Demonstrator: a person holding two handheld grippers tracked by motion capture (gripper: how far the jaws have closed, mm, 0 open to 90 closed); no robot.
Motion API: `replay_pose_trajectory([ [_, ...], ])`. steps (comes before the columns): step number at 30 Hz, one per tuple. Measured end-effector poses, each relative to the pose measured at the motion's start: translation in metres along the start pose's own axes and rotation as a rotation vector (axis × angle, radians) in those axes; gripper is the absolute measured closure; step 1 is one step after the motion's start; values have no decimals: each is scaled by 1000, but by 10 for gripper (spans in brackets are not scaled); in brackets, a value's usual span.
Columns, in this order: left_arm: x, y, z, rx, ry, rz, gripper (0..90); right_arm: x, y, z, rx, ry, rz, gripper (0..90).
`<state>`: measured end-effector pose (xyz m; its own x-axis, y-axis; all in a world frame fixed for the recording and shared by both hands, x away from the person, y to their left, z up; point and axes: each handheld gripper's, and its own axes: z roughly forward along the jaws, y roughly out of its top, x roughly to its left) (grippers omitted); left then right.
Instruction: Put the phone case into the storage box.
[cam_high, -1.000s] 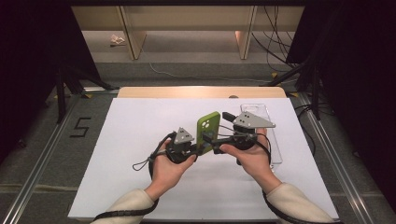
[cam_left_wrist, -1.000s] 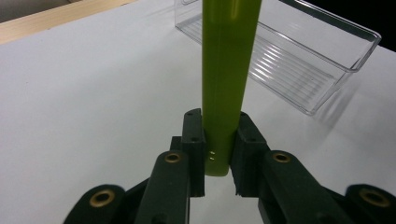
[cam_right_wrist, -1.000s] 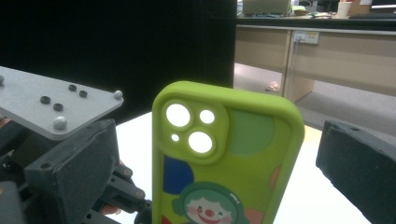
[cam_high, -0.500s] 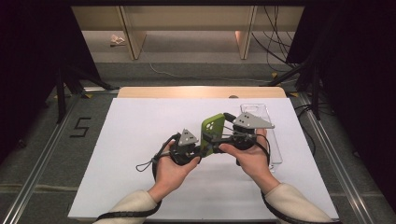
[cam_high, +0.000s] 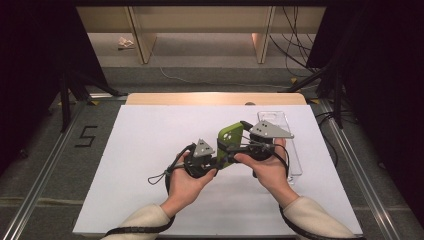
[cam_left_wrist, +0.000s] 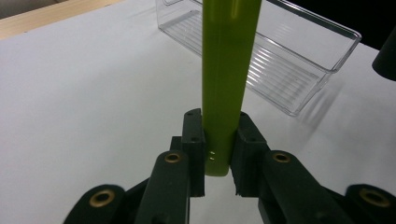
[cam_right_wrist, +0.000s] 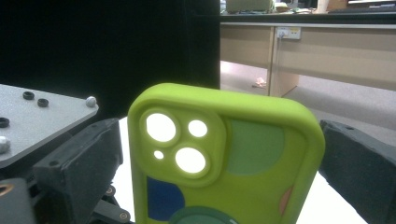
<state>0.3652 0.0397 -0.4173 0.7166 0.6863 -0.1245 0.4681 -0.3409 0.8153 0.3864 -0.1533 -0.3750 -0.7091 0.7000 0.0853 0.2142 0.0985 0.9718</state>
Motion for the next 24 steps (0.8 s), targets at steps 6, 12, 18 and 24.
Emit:
replay_pose_trajectory([
  [6,0,0,1,0,0,-3,774,1,-1,1,2,-12,6,64],
  [12,1,-1,1,3,-4,-9,774,2,-1,1,-2,-17,8,78],
  [18,1,0,1,1,-6,-10,774,2,-1,1,-8,-25,5,104],
  [24,2,0,1,-1,-5,-14,774,3,-2,1,-20,-34,-7,146],
])
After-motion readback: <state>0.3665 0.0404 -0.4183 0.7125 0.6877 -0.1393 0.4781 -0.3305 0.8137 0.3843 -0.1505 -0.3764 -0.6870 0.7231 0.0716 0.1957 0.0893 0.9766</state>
